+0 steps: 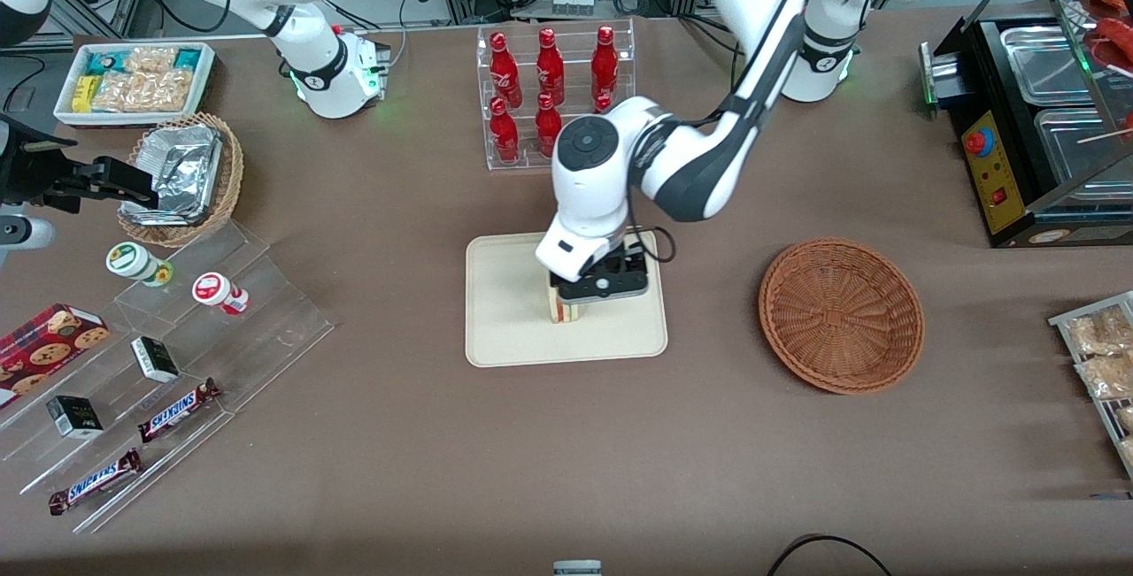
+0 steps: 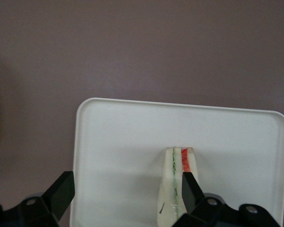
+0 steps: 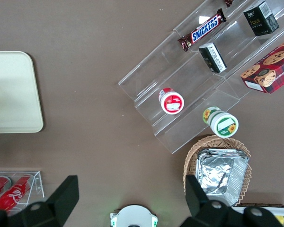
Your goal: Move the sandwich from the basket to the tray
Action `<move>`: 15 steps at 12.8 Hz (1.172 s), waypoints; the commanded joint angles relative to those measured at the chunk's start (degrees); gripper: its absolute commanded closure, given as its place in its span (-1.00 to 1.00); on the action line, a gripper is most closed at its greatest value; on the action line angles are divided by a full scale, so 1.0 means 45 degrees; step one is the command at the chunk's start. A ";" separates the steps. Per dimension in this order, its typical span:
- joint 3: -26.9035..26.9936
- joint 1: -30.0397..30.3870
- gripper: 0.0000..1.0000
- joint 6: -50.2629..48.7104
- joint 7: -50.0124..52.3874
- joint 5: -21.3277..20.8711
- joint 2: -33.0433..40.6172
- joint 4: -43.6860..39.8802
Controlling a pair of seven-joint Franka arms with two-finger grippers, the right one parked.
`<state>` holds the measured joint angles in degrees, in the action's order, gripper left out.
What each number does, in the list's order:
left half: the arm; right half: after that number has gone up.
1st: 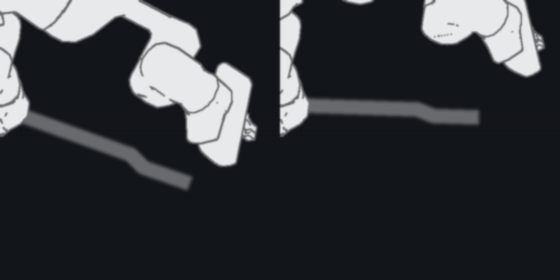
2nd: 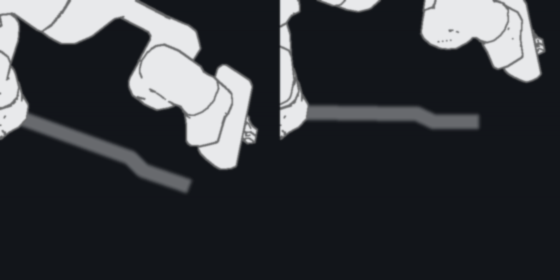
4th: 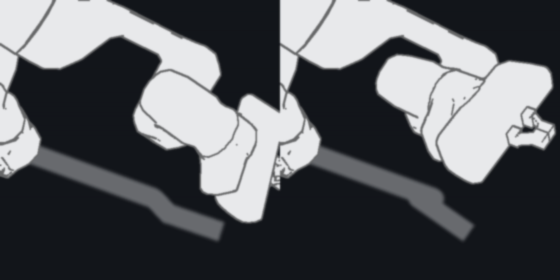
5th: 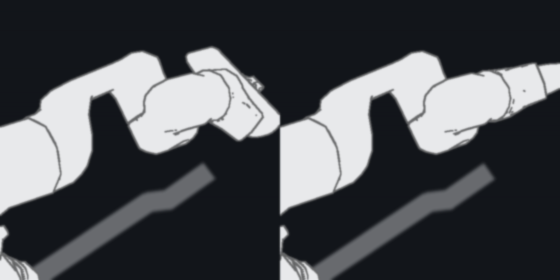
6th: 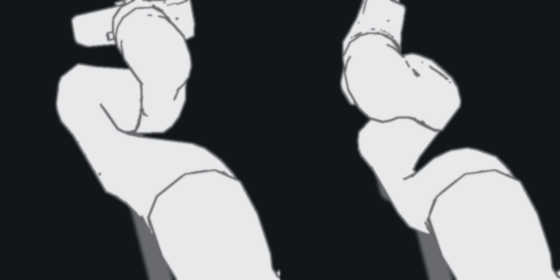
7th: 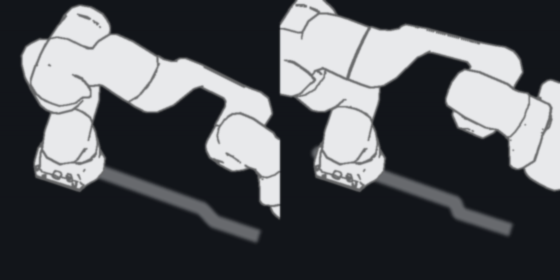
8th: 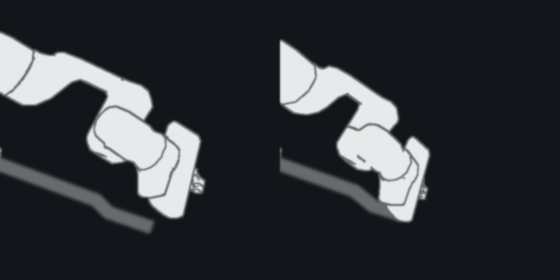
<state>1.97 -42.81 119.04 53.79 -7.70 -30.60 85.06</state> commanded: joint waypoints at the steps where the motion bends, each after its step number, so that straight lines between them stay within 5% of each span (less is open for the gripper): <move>1: -0.0066 0.0976 -0.99 -0.0962 -0.0329 -0.0026 0.1173 0.0490; 8: -0.0066 0.3631 -0.99 -0.4143 -0.4249 0.1281 0.4004 0.0960; 15: -0.0046 0.5684 -0.99 -0.4596 -0.7186 0.1302 0.6741 0.2894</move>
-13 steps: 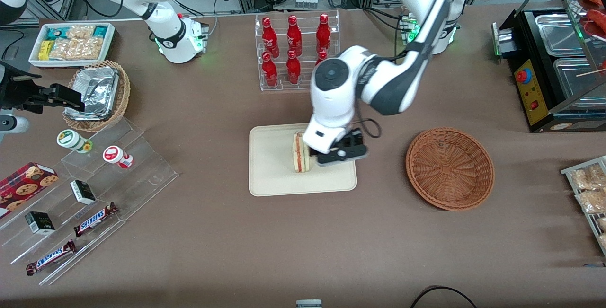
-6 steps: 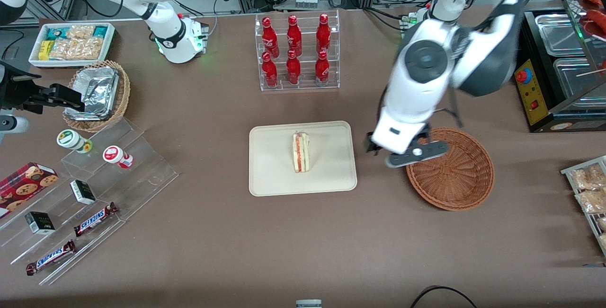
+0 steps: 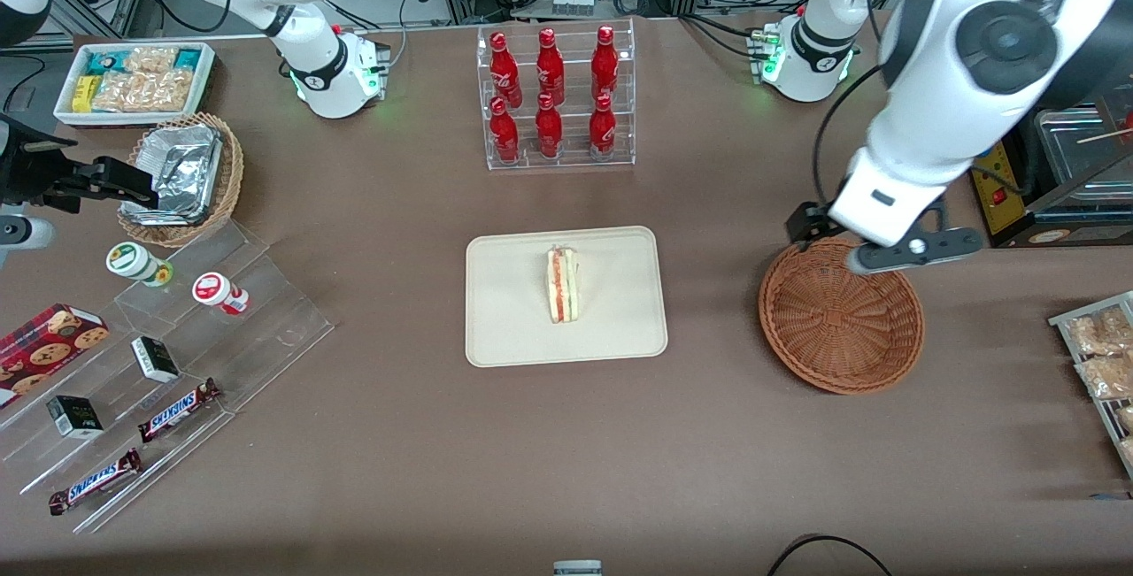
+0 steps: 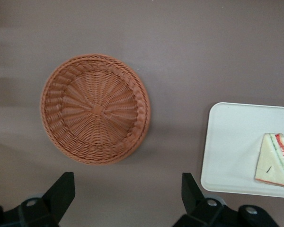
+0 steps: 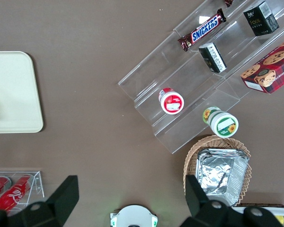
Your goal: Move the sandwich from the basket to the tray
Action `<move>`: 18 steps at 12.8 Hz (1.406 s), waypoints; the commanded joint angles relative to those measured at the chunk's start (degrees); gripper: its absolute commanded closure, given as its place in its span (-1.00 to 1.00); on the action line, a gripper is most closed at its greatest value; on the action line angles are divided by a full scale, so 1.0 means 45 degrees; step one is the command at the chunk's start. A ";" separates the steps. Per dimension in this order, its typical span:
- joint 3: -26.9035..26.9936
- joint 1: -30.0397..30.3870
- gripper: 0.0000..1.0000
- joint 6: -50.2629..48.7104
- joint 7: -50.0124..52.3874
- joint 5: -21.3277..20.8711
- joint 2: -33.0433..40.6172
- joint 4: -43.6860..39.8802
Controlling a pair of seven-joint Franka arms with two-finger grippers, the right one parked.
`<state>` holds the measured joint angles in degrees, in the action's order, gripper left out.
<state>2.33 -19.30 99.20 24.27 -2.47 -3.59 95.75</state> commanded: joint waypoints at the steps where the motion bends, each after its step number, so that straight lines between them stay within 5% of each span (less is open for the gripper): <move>1: -0.0127 0.0809 -0.99 -0.0227 -0.0938 0.0159 0.0874 0.0520; 5: -0.0108 0.2100 -1.00 -0.0969 -0.3399 0.0706 0.1304 0.0403; 18: -0.0108 0.3430 -1.00 -0.1358 -0.3870 0.0726 0.0271 -0.1353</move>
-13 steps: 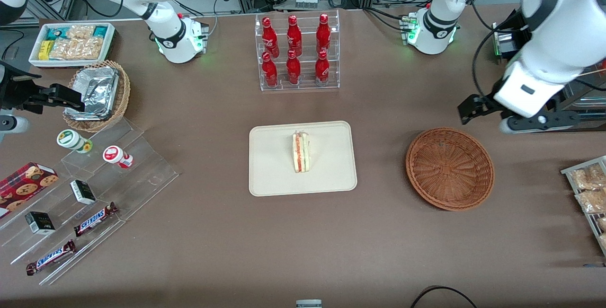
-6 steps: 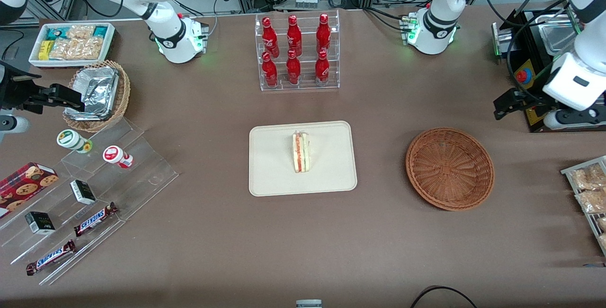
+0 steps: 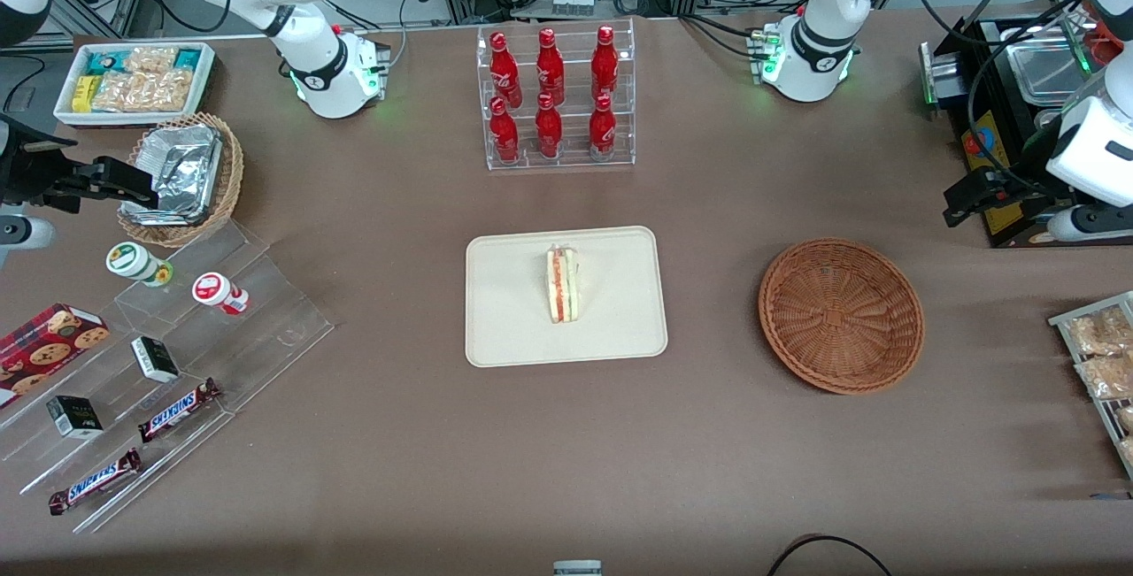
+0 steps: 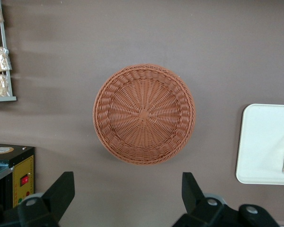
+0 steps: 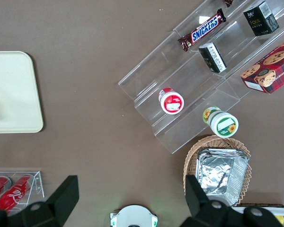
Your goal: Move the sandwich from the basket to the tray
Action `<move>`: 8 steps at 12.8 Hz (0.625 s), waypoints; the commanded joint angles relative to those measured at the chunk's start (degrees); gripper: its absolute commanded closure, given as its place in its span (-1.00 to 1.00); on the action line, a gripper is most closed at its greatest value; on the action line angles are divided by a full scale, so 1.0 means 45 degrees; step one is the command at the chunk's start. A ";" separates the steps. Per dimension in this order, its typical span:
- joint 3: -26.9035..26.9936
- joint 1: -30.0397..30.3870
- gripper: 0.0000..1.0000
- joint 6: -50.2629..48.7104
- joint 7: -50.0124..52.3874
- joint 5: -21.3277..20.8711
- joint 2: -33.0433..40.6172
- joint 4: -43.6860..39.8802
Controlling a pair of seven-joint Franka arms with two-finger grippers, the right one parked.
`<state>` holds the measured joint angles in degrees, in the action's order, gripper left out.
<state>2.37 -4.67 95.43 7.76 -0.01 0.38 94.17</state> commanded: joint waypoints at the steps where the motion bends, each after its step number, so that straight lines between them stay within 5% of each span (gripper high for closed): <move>1: -0.0118 0.0178 -1.00 -0.0504 -0.0239 0.0178 -0.0670 -0.1063; 8: -0.0137 0.0178 -1.00 -0.0465 -0.1407 0.0100 -0.0709 -0.1063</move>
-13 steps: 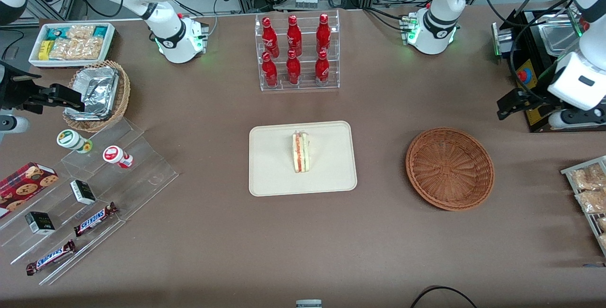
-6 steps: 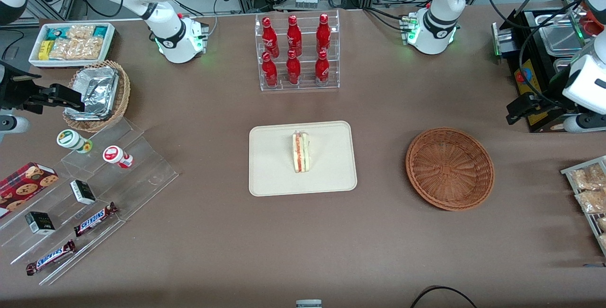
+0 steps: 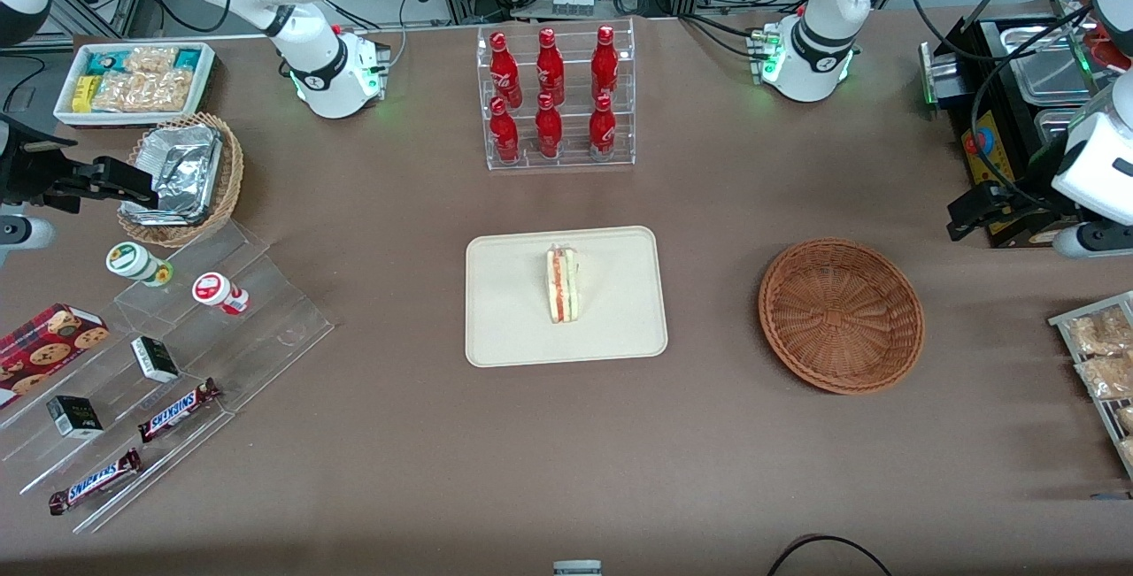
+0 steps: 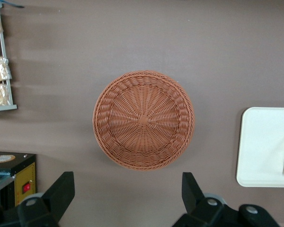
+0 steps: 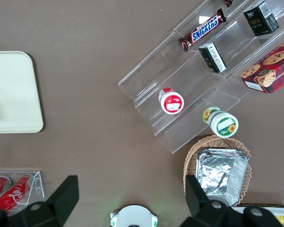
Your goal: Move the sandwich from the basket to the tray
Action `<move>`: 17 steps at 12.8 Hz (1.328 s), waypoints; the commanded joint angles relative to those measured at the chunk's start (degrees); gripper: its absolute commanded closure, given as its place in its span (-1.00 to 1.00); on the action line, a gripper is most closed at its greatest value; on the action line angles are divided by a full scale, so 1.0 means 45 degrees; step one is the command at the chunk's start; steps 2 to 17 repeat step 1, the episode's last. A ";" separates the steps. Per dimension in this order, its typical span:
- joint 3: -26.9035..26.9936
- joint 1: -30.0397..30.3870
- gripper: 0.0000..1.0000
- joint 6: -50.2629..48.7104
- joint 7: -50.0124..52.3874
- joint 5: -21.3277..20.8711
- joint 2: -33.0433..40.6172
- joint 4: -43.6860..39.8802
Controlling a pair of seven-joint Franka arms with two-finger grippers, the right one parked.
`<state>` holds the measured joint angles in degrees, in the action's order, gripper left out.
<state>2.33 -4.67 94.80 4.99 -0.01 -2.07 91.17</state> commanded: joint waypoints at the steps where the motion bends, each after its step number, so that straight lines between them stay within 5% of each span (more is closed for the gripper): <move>1: -0.0127 0.0178 -1.00 -0.0325 -0.0854 0.0099 -0.0165 -0.0416; 17: -0.0127 0.0178 -1.00 -0.0325 -0.0854 0.0099 -0.0165 -0.0416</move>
